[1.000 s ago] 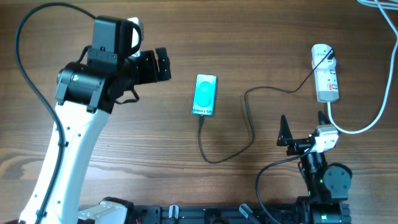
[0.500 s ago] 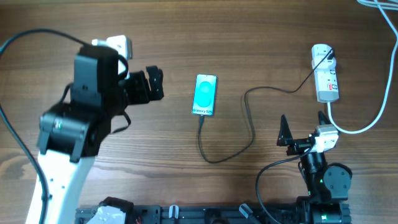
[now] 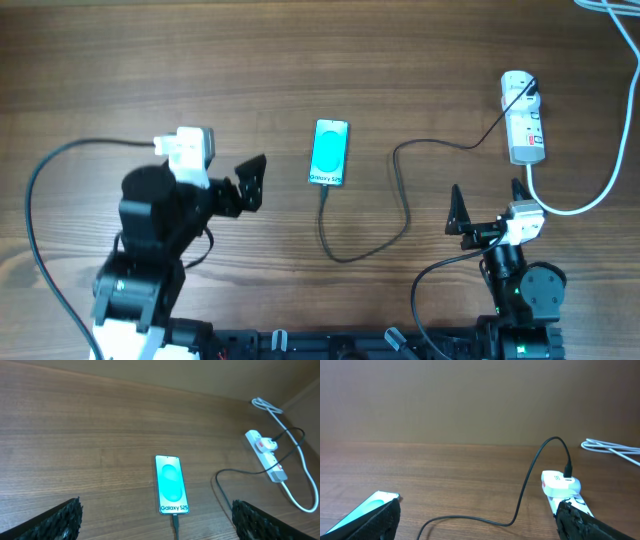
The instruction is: Plug charger to phone and switch on socket
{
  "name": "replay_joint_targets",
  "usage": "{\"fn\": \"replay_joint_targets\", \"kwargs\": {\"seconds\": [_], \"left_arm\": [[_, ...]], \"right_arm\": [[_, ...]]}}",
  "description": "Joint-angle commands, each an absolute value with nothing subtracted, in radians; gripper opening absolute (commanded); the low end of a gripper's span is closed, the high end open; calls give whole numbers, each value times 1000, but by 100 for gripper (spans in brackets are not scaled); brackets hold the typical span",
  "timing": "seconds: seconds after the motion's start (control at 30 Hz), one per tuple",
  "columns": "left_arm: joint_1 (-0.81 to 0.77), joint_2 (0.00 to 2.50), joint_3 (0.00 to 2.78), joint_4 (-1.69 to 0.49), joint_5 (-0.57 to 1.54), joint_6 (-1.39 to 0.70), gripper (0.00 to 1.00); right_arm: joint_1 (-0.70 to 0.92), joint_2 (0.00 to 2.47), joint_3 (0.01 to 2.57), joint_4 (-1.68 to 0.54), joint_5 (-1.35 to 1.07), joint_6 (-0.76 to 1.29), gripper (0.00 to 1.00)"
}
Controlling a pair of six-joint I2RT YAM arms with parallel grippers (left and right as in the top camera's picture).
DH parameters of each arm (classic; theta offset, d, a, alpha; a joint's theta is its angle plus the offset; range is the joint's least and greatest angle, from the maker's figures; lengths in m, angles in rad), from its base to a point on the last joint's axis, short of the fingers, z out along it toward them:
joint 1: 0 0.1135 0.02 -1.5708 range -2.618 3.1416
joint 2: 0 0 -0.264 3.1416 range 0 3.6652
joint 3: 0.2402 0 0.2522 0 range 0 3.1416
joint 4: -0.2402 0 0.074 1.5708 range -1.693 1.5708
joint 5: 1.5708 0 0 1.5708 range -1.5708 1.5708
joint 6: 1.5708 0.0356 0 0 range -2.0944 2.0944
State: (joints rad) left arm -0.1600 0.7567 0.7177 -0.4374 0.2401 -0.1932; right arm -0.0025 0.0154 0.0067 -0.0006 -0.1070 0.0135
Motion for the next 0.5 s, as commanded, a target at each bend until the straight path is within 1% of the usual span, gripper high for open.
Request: {"fn": "replay_joint_targets", "kwargs": {"seconds": [0.0,0.17,0.33,0.47], "left_arm": [[-132,638,625,-413,288,-152,100],[-93,456,529,-411,289,-138,100],[-92,267,434,-411,299,-99,100],[-87,181,389,-411,299,-96,100]], "right_arm": [[2,4,6,2,-105,0,100],[2,4,6,2,-105,0,100],[2,4,6,2,-105,0,100],[2,4,6,2,-105,0,99]]}}
